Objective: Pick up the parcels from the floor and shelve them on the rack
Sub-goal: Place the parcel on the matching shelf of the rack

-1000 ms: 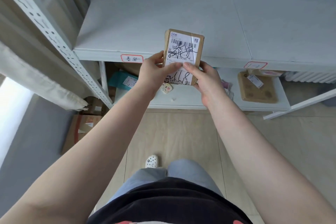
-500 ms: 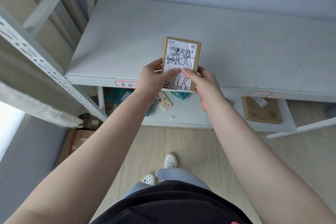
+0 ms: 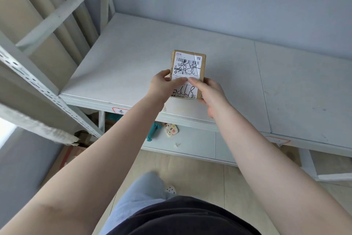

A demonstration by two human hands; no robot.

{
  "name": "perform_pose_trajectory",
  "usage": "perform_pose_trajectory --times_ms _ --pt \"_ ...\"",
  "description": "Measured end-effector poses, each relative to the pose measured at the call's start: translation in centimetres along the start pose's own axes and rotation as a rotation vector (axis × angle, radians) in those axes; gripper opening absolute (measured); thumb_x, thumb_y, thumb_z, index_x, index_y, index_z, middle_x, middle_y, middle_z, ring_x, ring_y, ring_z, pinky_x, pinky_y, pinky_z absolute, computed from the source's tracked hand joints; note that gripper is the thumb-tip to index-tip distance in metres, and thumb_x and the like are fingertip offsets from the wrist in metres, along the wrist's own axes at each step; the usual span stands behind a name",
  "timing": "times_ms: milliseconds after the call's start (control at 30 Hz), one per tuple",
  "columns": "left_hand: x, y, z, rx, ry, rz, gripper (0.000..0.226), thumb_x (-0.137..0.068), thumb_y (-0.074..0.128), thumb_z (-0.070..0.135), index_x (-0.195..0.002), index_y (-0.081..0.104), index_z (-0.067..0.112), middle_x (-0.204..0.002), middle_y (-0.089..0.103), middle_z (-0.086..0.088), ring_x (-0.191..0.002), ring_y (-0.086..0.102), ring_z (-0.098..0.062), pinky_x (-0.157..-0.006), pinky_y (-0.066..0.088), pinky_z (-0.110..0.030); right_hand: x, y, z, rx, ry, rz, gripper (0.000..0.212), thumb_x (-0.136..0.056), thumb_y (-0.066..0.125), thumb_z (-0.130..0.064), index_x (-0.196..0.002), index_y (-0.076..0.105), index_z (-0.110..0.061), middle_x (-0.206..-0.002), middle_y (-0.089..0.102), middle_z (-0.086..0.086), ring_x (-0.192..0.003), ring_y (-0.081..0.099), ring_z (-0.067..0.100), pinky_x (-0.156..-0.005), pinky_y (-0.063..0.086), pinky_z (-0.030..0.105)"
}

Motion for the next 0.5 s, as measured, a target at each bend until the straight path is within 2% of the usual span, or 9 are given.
perform_pose_trajectory --times_ms 100,167,233,367,467,500 --pt "-1.8 0.5 -0.1 0.002 -0.026 0.025 0.053 -0.081 0.076 0.021 -0.129 0.057 0.008 -0.111 0.073 -0.01 -0.092 0.071 -0.022 -0.071 0.055 -0.024 -1.6 -0.1 0.0 -0.004 0.023 0.051 0.031 -0.082 0.072 -0.029 -0.11 0.065 -0.018 -0.105 0.07 -0.002 -0.095 0.064 0.014 -0.077 0.048 0.027" --pt "-3.0 0.9 -0.2 -0.028 -0.039 0.023 0.056 -0.081 0.076 0.025 -0.131 0.056 0.009 -0.114 0.072 -0.011 -0.096 0.07 -0.023 -0.068 0.052 -0.023 -2.8 -0.4 0.2 -0.005 0.025 0.116 0.047 -0.078 0.075 -0.033 -0.119 0.059 -0.015 -0.113 0.068 0.0 -0.102 0.062 0.017 -0.086 0.048 0.032" --pt "-4.1 1.2 -0.1 -0.092 -0.057 0.035 0.063 -0.081 0.075 0.032 -0.135 0.05 0.012 -0.118 0.068 -0.008 -0.1 0.067 -0.022 -0.069 0.048 -0.025 -3.7 -0.4 0.4 -0.002 0.035 0.159 0.053 -0.077 0.076 -0.036 -0.12 0.053 -0.015 -0.116 0.064 0.001 -0.105 0.06 0.018 -0.091 0.048 0.036" --pt "-5.8 1.3 0.0 -0.209 -0.111 0.015 0.065 -0.084 0.071 0.038 -0.137 0.042 0.013 -0.116 0.061 -0.005 -0.085 0.056 -0.015 -0.063 0.042 -0.024 -5.2 -0.5 0.3 0.057 0.04 0.115 0.029 -0.085 0.066 -0.037 -0.109 0.06 -0.021 -0.111 0.067 0.001 -0.104 0.063 0.02 -0.091 0.05 0.035" --pt "-6.8 1.1 -0.7 -0.202 -0.115 -0.115 0.071 -0.08 0.077 0.03 -0.14 0.042 0.013 -0.119 0.067 -0.008 -0.094 0.063 -0.019 -0.078 0.047 -0.027 -5.5 -0.8 0.5 0.085 0.022 -0.029 0.019 -0.092 0.058 -0.034 -0.108 0.063 -0.026 -0.1 0.069 -0.009 -0.088 0.065 0.008 -0.069 0.052 0.015" --pt "-7.0 0.9 -0.9 -0.212 -0.102 -0.159 0.073 -0.079 0.078 0.026 -0.141 0.041 0.014 -0.118 0.067 -0.007 -0.097 0.063 -0.018 -0.079 0.047 -0.025 -5.6 -1.1 0.8 0.092 0.0 -0.063 0.018 -0.093 0.058 -0.032 -0.11 0.062 -0.028 -0.098 0.068 -0.013 -0.087 0.065 0.006 -0.068 0.051 0.014"
Point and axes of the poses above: each hand's wrist, its own x-axis away from the middle knuckle, its own y-axis out of the palm, z = x × y, the point moved 5 cm from there along -x, towards the middle knuckle
